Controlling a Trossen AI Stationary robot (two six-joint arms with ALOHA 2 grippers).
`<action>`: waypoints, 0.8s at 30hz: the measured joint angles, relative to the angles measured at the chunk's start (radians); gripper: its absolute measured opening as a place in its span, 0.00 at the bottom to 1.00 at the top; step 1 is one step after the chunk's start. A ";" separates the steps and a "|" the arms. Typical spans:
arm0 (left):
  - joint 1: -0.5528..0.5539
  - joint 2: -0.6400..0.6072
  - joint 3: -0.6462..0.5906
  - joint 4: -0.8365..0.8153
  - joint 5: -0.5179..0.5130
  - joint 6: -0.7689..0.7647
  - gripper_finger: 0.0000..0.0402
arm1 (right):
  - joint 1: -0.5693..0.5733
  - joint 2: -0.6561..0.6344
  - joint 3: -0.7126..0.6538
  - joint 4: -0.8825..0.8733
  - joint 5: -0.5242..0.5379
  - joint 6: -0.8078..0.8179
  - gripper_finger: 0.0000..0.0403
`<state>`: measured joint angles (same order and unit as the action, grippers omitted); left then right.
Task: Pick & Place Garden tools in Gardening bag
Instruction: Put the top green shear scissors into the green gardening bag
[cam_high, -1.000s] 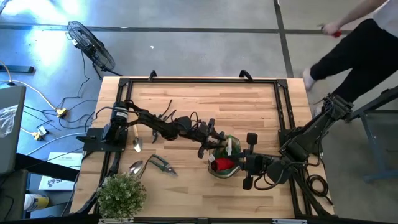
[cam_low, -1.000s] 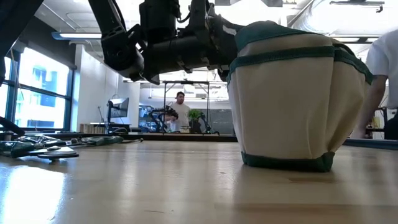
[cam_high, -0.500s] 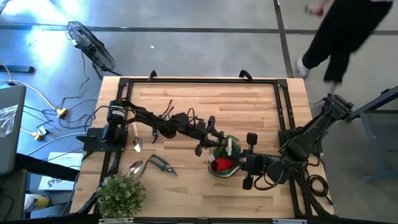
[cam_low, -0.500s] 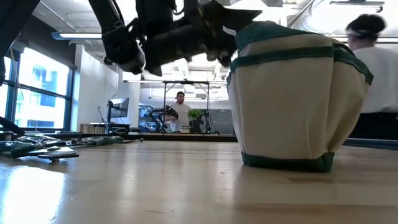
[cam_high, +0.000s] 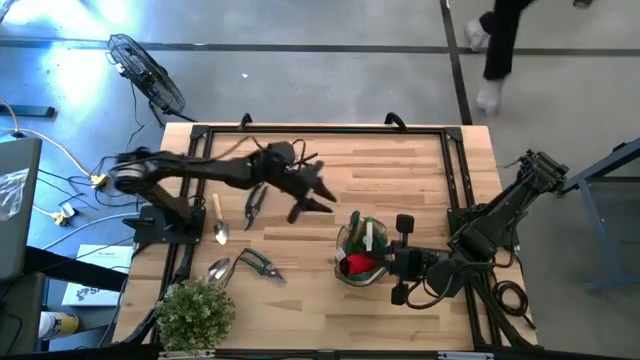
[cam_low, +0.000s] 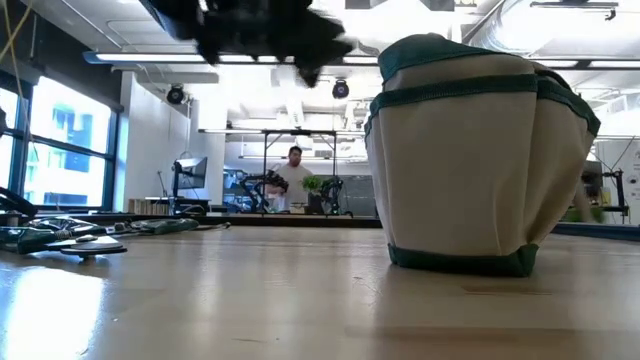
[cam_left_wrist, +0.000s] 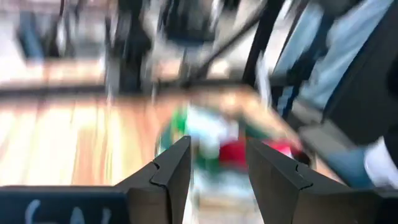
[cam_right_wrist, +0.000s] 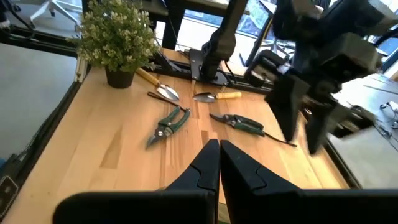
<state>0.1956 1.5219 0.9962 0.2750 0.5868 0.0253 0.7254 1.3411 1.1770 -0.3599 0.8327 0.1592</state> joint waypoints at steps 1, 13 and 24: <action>0.008 -0.037 0.000 -0.111 -0.014 0.008 0.37 | -0.001 0.000 0.000 -0.002 0.001 0.000 0.01; 0.033 -0.280 0.000 -0.972 -0.460 -0.196 0.37 | -0.032 0.000 0.000 -0.011 0.004 -0.031 0.01; 0.033 -0.216 -0.003 -1.177 -0.808 -0.373 0.37 | -0.115 0.002 0.000 -0.039 -0.079 0.005 0.01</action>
<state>0.2291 1.3062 0.9931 -0.9023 -0.2213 -0.3476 0.6106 1.3426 1.1770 -0.3994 0.7536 0.1641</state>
